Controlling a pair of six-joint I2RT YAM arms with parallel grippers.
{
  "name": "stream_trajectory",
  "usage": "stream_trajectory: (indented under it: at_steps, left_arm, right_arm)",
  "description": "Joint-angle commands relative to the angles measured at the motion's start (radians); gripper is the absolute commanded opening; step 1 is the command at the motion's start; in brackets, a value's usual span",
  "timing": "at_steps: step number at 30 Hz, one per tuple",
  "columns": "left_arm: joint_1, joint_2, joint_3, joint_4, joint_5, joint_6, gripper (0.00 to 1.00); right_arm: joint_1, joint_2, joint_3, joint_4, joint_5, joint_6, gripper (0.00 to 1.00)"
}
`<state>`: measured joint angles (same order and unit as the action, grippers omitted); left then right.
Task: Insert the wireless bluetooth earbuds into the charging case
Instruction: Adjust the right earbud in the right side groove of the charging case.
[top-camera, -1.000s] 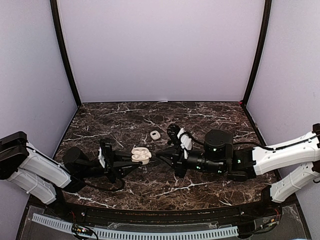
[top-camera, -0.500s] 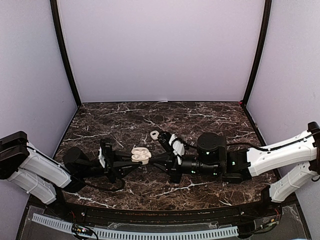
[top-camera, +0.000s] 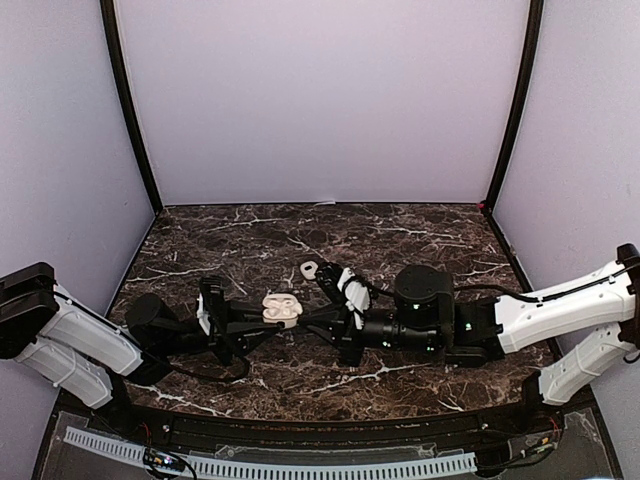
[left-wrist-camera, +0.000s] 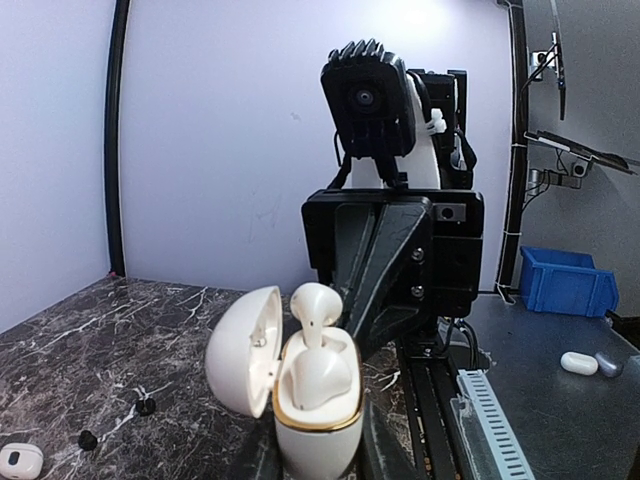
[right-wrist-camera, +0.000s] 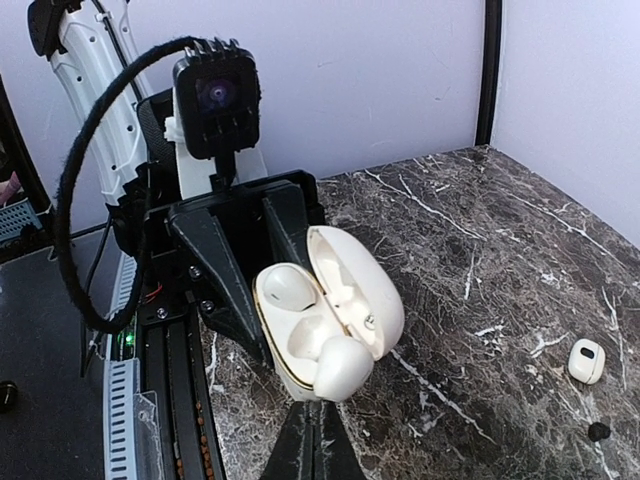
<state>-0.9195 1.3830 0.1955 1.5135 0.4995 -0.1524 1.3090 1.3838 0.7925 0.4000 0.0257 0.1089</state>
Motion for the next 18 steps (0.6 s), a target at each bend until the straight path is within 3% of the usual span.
stream_trajectory:
  at_steps: [1, 8, 18]
  left_arm:
    - [-0.007, -0.01, 0.013, 0.009, 0.002, 0.004, 0.0]
    - [-0.007, -0.01, 0.013, 0.009, 0.0, 0.001, 0.0]
    - [-0.007, -0.004, 0.02, 0.004, 0.001, 0.001, 0.0]
  right_arm:
    - [0.024, -0.068, -0.045, 0.084, 0.111, -0.001, 0.0]
    - [0.023, -0.073, -0.035, 0.06, 0.232, 0.007, 0.0]
    - [0.036, -0.019, 0.02, 0.06, 0.109, -0.034, 0.0]
